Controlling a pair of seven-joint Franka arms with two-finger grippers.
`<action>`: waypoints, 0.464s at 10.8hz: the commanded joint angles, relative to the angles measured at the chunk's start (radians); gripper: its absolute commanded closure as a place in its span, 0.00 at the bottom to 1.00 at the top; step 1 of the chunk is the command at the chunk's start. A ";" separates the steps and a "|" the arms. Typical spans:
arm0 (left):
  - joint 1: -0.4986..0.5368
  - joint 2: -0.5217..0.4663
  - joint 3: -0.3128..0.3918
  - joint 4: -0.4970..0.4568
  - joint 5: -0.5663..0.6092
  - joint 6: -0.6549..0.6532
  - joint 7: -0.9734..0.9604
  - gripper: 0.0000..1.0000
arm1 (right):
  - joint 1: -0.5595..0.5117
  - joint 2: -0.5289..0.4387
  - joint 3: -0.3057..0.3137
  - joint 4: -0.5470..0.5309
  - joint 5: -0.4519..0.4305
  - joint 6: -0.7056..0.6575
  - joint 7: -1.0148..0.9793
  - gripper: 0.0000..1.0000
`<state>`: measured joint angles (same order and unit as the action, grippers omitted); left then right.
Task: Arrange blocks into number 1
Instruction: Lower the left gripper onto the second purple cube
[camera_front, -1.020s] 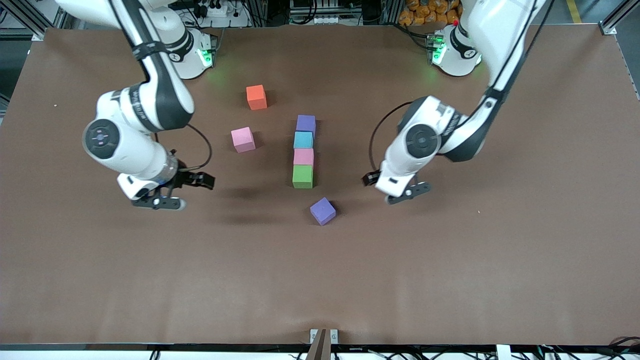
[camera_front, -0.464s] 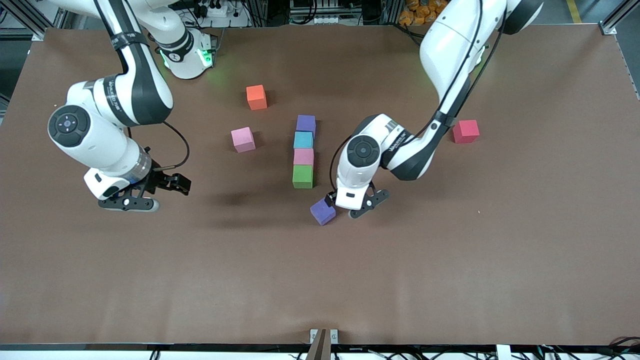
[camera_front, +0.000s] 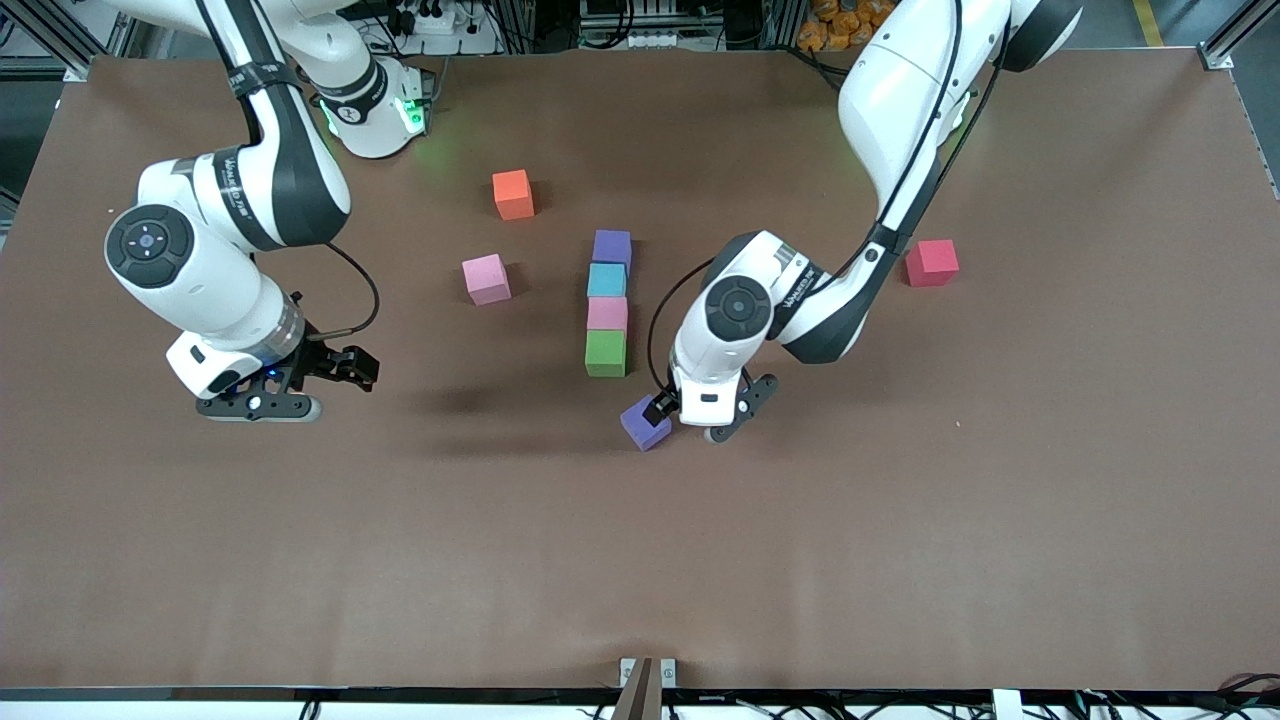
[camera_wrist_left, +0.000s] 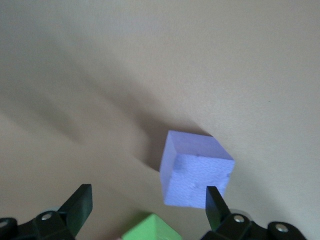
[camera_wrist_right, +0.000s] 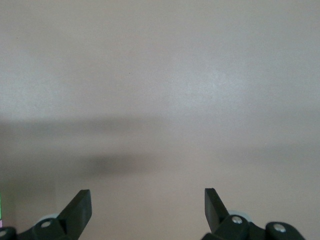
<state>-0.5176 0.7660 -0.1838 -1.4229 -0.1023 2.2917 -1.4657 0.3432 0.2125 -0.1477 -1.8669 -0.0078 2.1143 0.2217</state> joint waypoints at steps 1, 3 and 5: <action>0.004 0.025 0.004 0.015 -0.199 0.046 -0.059 0.00 | -0.007 -0.005 0.008 0.003 -0.021 0.001 -0.005 0.00; 0.024 0.045 0.004 0.013 -0.389 0.122 -0.082 0.00 | -0.012 -0.002 0.008 0.003 -0.023 0.003 -0.005 0.00; 0.065 0.071 0.003 0.015 -0.537 0.161 -0.088 0.00 | -0.015 0.001 0.008 0.003 -0.018 0.018 0.011 0.00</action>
<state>-0.4851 0.8121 -0.1738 -1.4229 -0.5508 2.4312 -1.5301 0.3428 0.2132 -0.1487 -1.8669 -0.0092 2.1216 0.2226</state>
